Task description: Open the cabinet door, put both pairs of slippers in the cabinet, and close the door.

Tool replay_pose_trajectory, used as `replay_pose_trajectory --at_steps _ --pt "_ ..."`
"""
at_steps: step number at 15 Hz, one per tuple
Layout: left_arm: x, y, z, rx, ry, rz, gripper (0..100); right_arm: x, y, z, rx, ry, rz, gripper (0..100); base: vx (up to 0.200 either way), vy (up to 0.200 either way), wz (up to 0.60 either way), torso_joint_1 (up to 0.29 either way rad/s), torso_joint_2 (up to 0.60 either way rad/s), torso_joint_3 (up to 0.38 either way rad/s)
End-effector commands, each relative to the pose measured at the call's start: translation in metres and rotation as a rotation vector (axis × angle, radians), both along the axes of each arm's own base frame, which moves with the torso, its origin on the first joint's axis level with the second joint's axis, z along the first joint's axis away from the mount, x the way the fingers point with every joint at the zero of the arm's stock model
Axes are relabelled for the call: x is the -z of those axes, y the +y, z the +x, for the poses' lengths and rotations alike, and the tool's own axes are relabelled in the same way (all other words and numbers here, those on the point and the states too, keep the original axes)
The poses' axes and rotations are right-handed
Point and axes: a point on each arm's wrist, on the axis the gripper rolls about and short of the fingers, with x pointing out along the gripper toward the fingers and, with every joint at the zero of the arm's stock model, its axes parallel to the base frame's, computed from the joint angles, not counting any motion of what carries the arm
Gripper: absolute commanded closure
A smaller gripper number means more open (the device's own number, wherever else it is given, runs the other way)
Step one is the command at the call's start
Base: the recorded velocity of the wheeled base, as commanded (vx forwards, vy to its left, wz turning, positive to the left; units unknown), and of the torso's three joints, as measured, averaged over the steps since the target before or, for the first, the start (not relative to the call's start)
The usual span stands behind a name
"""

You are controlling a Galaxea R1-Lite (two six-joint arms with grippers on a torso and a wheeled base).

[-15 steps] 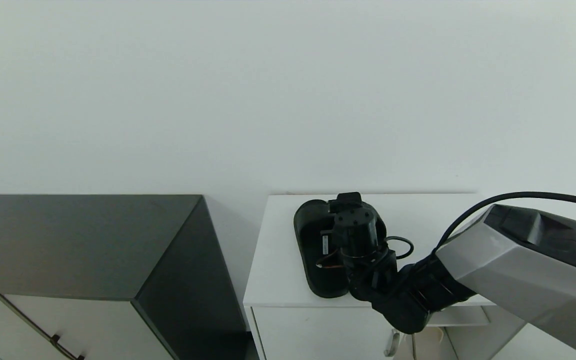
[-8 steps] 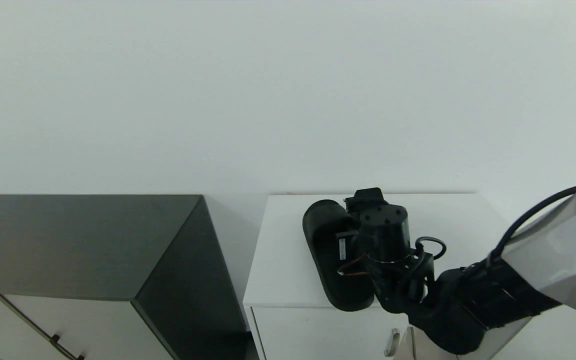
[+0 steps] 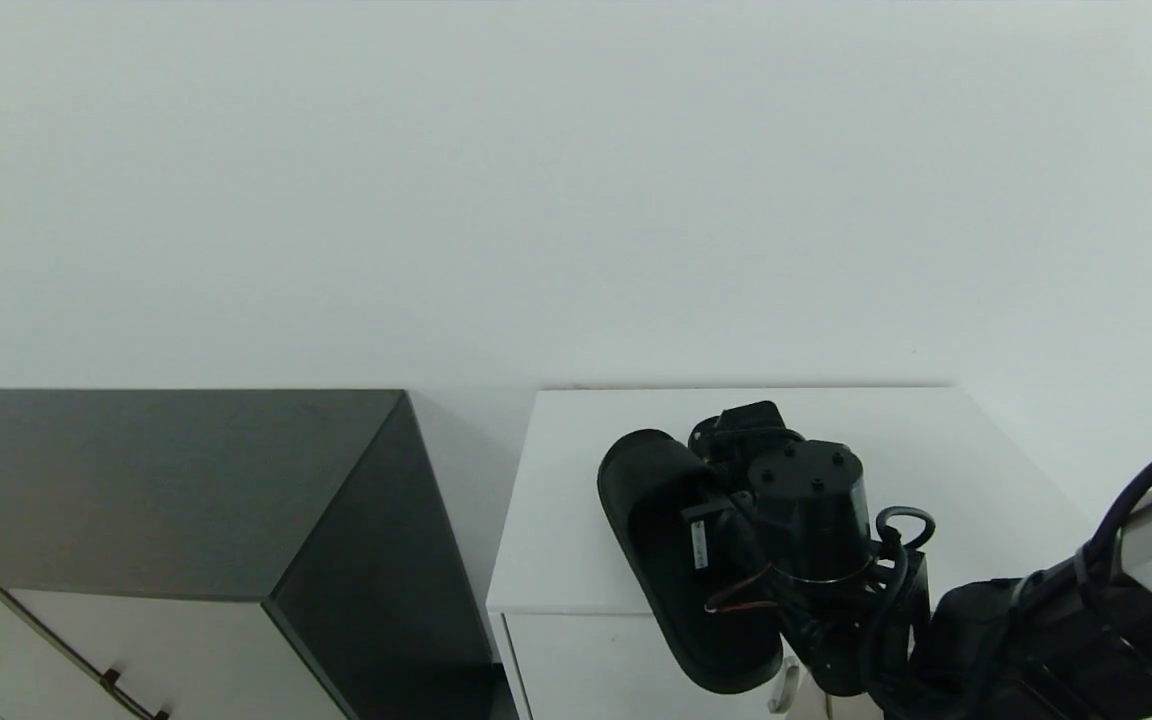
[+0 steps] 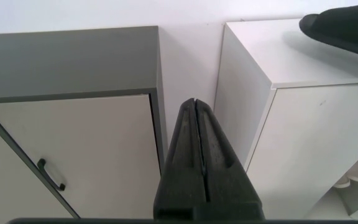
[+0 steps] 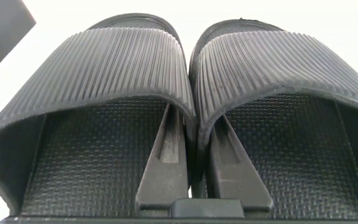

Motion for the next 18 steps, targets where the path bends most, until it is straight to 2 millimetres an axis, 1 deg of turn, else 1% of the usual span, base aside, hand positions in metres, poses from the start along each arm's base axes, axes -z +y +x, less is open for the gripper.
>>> replay_pose_trajectory --at_steps 1,3,5,18 --pt "0.0 0.0 0.0 0.0 0.0 0.0 100 0.002 0.004 -0.002 -0.01 0.002 -0.003 100 0.0 0.0 0.0 0.0 0.0 0.0" --pt "0.0 0.0 0.0 0.0 0.0 0.0 100 0.004 0.012 -0.007 -0.036 0.004 -0.005 100 0.0 0.0 0.0 0.0 0.0 0.0" --pt "0.0 0.0 0.0 0.0 0.0 0.0 100 0.007 0.013 -0.008 -0.037 0.008 -0.012 100 0.0 0.0 0.0 0.0 0.0 0.0" --pt "0.0 0.0 0.0 0.0 0.0 0.0 100 0.012 0.014 -0.007 -0.033 0.014 -0.021 100 -0.2 0.0 0.0 0.002 0.0 0.002"
